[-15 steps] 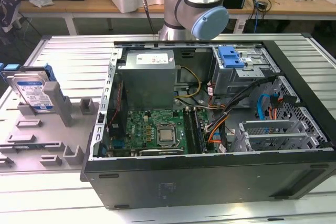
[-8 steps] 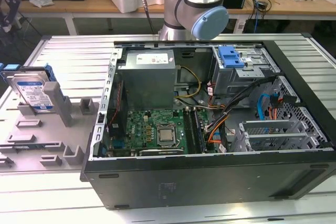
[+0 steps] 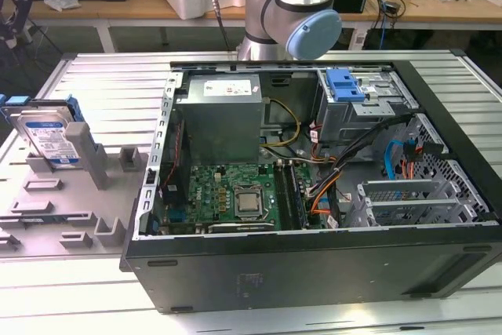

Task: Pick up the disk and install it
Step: 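Pick up the disk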

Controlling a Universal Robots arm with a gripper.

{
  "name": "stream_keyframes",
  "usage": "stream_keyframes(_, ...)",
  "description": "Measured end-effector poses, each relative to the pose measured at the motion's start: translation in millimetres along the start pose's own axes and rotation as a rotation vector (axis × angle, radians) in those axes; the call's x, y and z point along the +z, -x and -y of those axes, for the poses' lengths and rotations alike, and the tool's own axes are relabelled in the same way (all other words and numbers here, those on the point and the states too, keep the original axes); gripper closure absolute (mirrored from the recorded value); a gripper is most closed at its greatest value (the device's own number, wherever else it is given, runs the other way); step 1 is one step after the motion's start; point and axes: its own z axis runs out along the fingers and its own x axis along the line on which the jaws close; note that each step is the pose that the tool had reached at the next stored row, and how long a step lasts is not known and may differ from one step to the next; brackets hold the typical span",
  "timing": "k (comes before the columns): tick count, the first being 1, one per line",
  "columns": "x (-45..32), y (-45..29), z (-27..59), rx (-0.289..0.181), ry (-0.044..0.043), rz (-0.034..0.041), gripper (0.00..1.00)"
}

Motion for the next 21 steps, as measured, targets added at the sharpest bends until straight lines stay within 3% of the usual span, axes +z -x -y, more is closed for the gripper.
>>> stream_keyframes(3,0.6,-0.6,0.5,-0.076,0.0002,-0.0013,0.89)
stream_keyframes(5,0.4,-0.8,0.5,-0.097,-0.0013,-0.0031,0.89)
stream_keyframes(15,0.5,-1.0,0.3,-0.119,-0.0025,-0.0043,0.89)
stream_keyframes(16,0.5,-1.2,0.3,-0.121,-0.0026,-0.0043,0.83)
stream_keyframes(18,0.5,-1.5,0.2,-0.123,-0.0025,-0.0043,0.83)
stream_keyframes(21,0.5,-2.1,-0.2,-0.136,-0.0037,-0.0054,0.64)
